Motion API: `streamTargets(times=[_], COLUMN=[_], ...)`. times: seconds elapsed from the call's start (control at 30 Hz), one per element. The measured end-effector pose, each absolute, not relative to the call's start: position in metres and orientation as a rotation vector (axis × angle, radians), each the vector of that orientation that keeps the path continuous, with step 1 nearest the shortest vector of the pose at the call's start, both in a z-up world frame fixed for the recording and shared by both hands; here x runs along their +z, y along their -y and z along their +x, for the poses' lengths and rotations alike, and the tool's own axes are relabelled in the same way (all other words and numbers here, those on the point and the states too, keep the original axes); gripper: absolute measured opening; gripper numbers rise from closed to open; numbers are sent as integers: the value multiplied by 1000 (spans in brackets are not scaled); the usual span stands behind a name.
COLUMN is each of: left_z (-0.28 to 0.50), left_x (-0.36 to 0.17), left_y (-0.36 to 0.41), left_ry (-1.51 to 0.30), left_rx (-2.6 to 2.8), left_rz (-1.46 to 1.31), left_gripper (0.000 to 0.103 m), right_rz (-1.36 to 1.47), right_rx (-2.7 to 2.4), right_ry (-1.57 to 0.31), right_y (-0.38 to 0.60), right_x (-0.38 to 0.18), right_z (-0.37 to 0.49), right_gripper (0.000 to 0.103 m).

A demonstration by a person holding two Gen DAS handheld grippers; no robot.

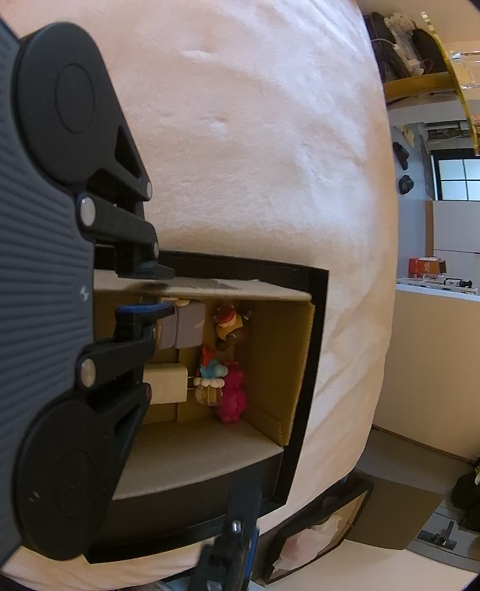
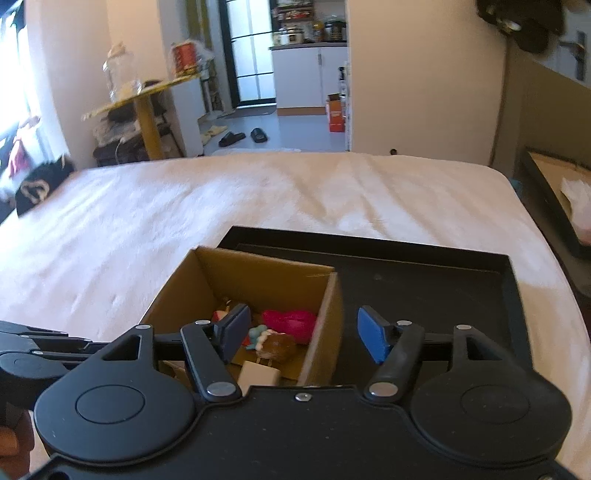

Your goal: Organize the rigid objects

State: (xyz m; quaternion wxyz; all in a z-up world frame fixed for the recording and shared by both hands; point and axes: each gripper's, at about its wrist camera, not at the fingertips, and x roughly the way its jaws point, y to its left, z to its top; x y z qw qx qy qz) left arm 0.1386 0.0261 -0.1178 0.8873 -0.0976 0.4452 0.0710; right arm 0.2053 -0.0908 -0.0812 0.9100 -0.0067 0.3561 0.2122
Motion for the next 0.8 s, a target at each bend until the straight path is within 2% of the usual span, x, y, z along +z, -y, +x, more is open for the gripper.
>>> streamTargets(times=[0.27, 0.37, 0.43, 0.57, 0.63, 0.7, 0.8], left_z=[130, 126, 123, 112, 107, 102, 95], left_x=[-91, -79, -71, -53, -43, -33, -19], left_y=[-27, -29, -31, -32, -30, -27, -22], left_ry=[-935, -936, -930, -902, -891, -884, -873], left_rx=[125, 113, 110, 100, 89, 76, 51], left_rz=[-199, -198, -199, -202, -193, -184, -161], left_gripper=[15, 19, 30, 46, 60, 68, 72], right_rz=[80, 111, 120, 135, 148, 165, 181], right_rx=[442, 460, 469, 480, 485, 491, 500], right_ry=[-747, -758, -766, -763, -754, -742, -729], right_y=[124, 132, 137, 146, 151, 157, 164], right_x=[-64, -58, -53, -41, -34, -27, -16], right_z=[200, 196, 192, 183, 178, 172, 164], right_gripper=[65, 69, 72, 75, 80, 85, 88])
